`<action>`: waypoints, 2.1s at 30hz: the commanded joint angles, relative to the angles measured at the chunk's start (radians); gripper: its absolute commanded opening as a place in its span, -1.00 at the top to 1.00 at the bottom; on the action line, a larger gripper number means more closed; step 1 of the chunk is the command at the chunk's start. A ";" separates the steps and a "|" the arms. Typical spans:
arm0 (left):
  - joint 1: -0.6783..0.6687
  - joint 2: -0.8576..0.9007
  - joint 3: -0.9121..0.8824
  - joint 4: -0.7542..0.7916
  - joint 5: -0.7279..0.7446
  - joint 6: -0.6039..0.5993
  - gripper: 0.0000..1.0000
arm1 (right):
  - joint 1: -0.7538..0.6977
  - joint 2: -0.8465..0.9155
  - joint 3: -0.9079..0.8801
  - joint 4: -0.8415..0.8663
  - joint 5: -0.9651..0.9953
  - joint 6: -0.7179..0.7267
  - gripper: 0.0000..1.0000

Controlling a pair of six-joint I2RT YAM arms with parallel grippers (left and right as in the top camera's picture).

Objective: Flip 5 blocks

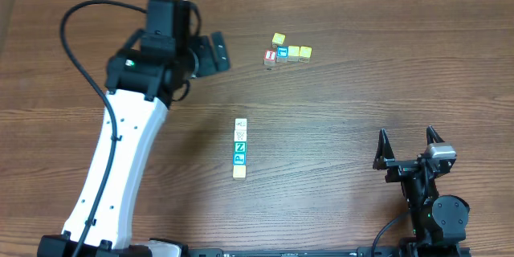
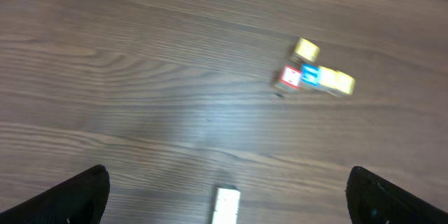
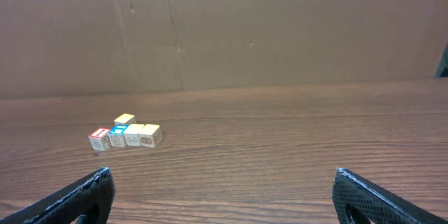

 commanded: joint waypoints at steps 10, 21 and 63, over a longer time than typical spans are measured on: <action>-0.152 -0.029 0.006 -0.002 -0.084 0.012 -1.00 | -0.003 -0.010 -0.010 0.006 0.006 -0.008 -1.00; -0.159 -0.043 0.006 -0.008 -0.054 0.011 -1.00 | -0.003 -0.010 -0.010 0.006 0.006 -0.008 -1.00; -0.073 -0.640 -0.059 0.215 -0.056 0.122 -1.00 | -0.003 -0.010 -0.010 0.006 0.006 -0.008 -1.00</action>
